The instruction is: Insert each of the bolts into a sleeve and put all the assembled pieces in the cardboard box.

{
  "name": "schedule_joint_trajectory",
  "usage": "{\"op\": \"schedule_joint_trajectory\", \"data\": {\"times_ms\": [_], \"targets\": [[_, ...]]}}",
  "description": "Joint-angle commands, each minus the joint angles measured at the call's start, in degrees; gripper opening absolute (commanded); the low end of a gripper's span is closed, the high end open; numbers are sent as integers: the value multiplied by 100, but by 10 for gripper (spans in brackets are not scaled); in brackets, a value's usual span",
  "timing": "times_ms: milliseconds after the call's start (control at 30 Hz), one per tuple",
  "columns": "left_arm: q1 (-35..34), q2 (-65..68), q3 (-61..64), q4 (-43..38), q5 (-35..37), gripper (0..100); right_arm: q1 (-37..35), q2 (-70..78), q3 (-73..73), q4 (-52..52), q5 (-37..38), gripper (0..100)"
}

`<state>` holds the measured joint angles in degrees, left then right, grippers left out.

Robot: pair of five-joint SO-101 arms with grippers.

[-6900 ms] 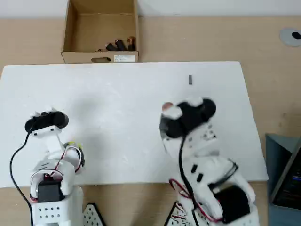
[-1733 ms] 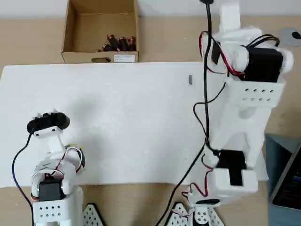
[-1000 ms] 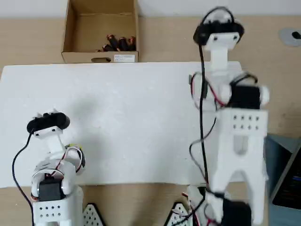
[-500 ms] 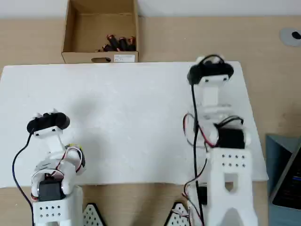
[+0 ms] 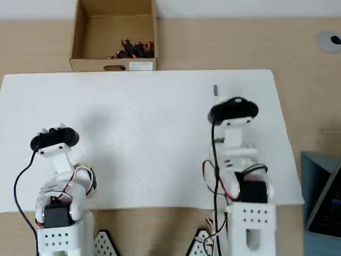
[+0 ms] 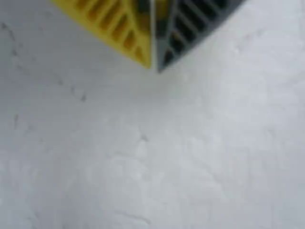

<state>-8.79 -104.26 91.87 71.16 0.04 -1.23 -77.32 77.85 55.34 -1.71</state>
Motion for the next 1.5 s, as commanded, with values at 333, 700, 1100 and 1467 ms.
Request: {"op": "schedule_joint_trajectory", "data": {"times_ms": [333,700,1100,1467], "targets": [[-53,-31,-35,-105,-35,5,13,-2158,1262,-44,264,9],[-53,-31,-35,-105,-35,5,13,-3248,1771,914,237,9],[-53,-31,-35,-105,-35,5,22,-3257,1789,897,229,9],[-53,-31,-35,-105,-35,5,22,-3257,1789,897,246,9]]}}
